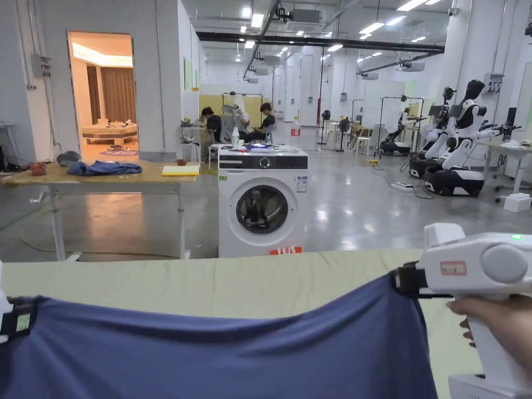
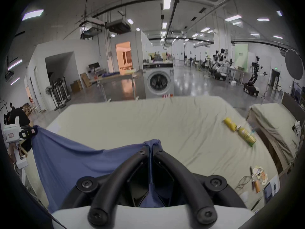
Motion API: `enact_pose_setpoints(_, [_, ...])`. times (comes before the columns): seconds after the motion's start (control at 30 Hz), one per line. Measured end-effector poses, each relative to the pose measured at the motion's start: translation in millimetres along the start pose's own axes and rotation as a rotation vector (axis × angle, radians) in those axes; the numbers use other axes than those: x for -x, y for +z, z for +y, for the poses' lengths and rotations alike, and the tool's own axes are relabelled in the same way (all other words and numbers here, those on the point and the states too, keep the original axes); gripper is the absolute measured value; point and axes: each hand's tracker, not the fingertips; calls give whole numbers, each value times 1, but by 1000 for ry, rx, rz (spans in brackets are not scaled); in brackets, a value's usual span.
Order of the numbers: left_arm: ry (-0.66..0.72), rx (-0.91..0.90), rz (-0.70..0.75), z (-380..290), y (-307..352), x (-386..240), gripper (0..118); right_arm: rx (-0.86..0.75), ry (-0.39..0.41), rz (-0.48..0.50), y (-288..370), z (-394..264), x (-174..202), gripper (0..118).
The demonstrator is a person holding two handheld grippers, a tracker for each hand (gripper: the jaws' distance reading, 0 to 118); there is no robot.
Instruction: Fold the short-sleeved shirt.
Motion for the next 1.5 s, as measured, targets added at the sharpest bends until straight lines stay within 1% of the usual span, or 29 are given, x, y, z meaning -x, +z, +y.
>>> enact_pose_setpoints(0.1, [43,-80,7,45,19,4,0,-92,-12,-23,30,42,13,0])
enact_pose_setpoints(0.17, [9,-131,42,75,24,5,0,-143,-13,-40,41,71,19,0])
enact_pose_setpoints(0.2, [-19,-156,65,91,26,5,0,-169,-13,-59,42,87,21,0])
enact_pose_setpoints(0.3, [3,-221,81,133,23,7,0,-239,-12,-106,43,134,31,0])
enact_pose_setpoints(0.37, [6,-244,90,159,16,7,0,-300,7,-139,36,163,37,0])
enact_pose_setpoints(0.43, [0,-282,107,182,9,5,0,-345,1,-182,33,190,45,0])
enact_pose_setpoints(0.5, [0,-341,126,204,5,4,0,-420,-32,-189,30,212,49,0])
enact_pose_setpoints(0.57, [12,-394,134,219,2,4,0,-462,-24,-217,28,231,56,0])
enact_pose_setpoints(0.63, [20,-410,141,229,-6,3,0,-492,-7,-243,25,244,60,0])
enact_pose_setpoints(0.77, [32,-410,150,229,-33,2,0,-516,45,-266,8,238,64,0])
enact_pose_setpoints(0.83, [25,-389,149,208,-50,-2,0,-497,50,-265,-11,215,61,0])
enact_pose_setpoints(0.9, [17,-296,126,171,-76,-5,0,-419,53,-272,-39,173,52,0])
enact_pose_setpoints(0.93, [15,-247,114,148,-86,-8,0,-380,48,-257,-51,146,48,0])
enact_pose_setpoints(1.0, [37,-159,77,85,-102,-15,0,-283,11,-229,-78,79,38,0])
enact_pose_setpoints(1.07, [70,-35,38,14,-111,-21,0,-134,10,-236,-97,-4,31,0])
enact_pose_setpoints(1.1, [104,13,-18,-27,-105,-25,0,-45,9,-204,-101,-46,26,0])
enact_pose_setpoints(1.13, [108,78,-56,-64,-103,-27,0,23,10,-172,-98,-86,22,0])
enact_pose_setpoints(1.17, [74,143,-80,-102,-96,-29,0,70,19,-158,-98,-126,14,0])
enact_pose_setpoints(1.2, [17,200,-87,-139,-87,-31,0,138,33,-155,-88,-163,9,0])
enact_pose_setpoints(1.23, [-28,256,-112,-170,-82,-23,0,197,23,-144,-75,-193,3,0])
enact_pose_setpoints(1.27, [-49,290,-123,-202,-66,-21,0,240,22,-108,-60,-224,-4,0])
enact_pose_setpoints(1.33, [-15,356,-173,-246,-37,-11,0,298,3,-91,-18,-271,-10,0])
enact_pose_setpoints(1.37, [-30,376,-159,-267,-16,-5,0,322,-24,-59,4,-292,-17,0])
enact_pose_setpoints(1.4, [-35,374,-151,-281,1,1,0,311,2,-63,28,-308,-20,0])
enact_pose_setpoints(1.43, [-58,373,-151,-294,16,6,0,319,56,-68,49,-323,-21,0])
enact_pose_setpoints(1.47, [-60,368,-151,-303,33,12,0,332,75,-65,68,-334,-27,0])
enact_pose_setpoints(1.5, [-53,357,-154,-307,52,17,0,349,60,-52,85,-344,-33,0])
